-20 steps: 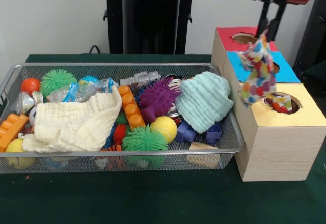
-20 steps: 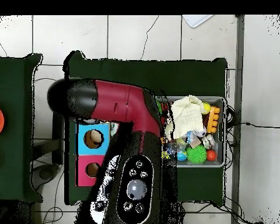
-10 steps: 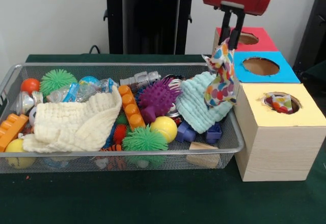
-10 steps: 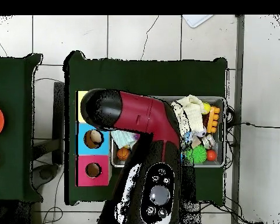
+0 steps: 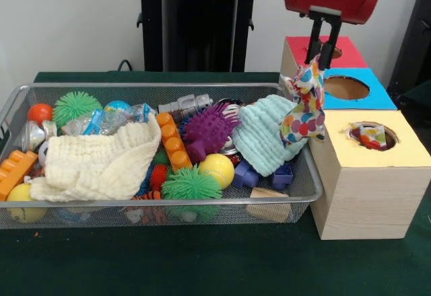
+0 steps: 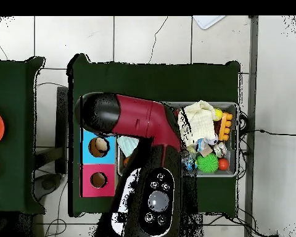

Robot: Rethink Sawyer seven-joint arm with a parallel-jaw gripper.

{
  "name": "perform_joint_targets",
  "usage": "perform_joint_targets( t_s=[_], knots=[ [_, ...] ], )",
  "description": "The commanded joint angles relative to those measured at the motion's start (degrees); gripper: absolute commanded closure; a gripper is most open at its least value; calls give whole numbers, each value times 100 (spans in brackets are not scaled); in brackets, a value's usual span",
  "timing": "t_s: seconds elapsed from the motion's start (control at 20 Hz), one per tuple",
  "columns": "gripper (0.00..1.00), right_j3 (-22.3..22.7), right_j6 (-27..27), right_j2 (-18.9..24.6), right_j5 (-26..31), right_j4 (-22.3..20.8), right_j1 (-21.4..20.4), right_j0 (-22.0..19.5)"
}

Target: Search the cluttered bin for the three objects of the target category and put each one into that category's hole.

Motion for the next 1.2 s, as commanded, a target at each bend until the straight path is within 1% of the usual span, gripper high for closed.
perform_joint_targets(
  t_s=[0.05,0.25,0.35,0.45,0.55,0.6,0.65,0.7,0.8,0.95,1.05,1.2],
  knots=[
    [100,-234,968,506,921,102,324,117],
    [100,-455,1083,494,1068,139,420,197],
    [100,-527,1135,496,1022,166,490,229],
    [100,-537,1187,463,1026,176,514,276],
    [100,-424,1177,430,947,179,485,295],
    [100,-417,1146,419,954,168,486,294],
    [100,-401,1096,415,1089,153,464,298],
    [100,-393,1126,410,1047,176,445,312],
    [100,-494,1215,368,1259,169,437,377],
    [100,-595,1302,349,1404,196,400,435],
    [100,-594,1288,365,1309,208,424,434],
    [100,-633,1329,356,1343,237,420,457]
  ],
)
